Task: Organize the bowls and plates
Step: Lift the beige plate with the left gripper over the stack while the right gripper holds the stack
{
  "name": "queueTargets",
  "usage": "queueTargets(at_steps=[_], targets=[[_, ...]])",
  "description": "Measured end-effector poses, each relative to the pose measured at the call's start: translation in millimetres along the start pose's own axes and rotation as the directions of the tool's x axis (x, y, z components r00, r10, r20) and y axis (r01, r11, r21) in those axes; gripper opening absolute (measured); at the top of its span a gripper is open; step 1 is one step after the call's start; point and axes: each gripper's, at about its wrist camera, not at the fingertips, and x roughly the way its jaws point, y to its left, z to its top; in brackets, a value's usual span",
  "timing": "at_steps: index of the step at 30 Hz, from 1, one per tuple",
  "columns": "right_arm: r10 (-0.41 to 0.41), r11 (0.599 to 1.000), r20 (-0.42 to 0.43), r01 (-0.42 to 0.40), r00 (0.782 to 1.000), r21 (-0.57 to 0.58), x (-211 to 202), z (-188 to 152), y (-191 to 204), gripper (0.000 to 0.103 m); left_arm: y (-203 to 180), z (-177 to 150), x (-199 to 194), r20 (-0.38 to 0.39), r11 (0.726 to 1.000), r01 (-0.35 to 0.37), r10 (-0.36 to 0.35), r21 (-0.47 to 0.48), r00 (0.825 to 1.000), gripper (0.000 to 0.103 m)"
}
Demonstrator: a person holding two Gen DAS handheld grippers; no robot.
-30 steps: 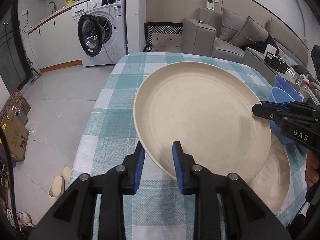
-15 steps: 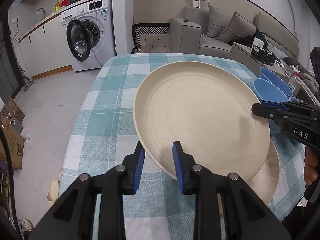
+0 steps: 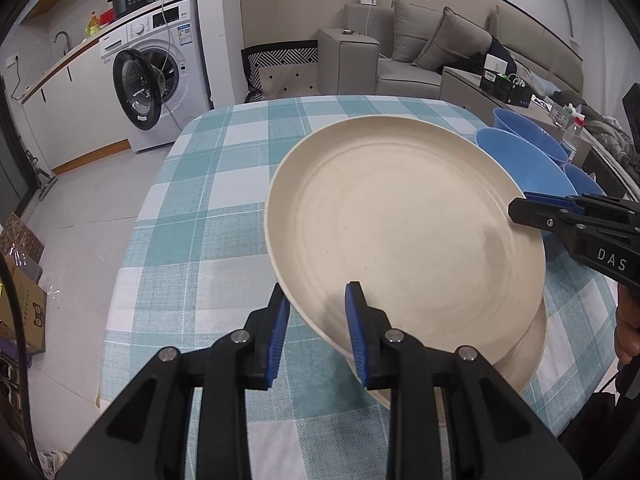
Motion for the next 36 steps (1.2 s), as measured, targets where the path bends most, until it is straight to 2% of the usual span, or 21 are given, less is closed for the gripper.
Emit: queueTargets(at_steps=[19, 36], targets=[[-0.013, 1.0, -0.002, 0.013, 1.0, 0.02, -17, -31, -13, 0.017, -20, -10, -1, -0.021, 0.999, 0.016, -0.015, 0.048, 1.0, 0.027], [-0.022, 0.999, -0.04, 0.023, 0.999, 0.023, -14, -52, -15, 0.018, -32, -21, 2, -0.055, 0.996, 0.016, -0.011, 0.091, 0.998, 0.027]])
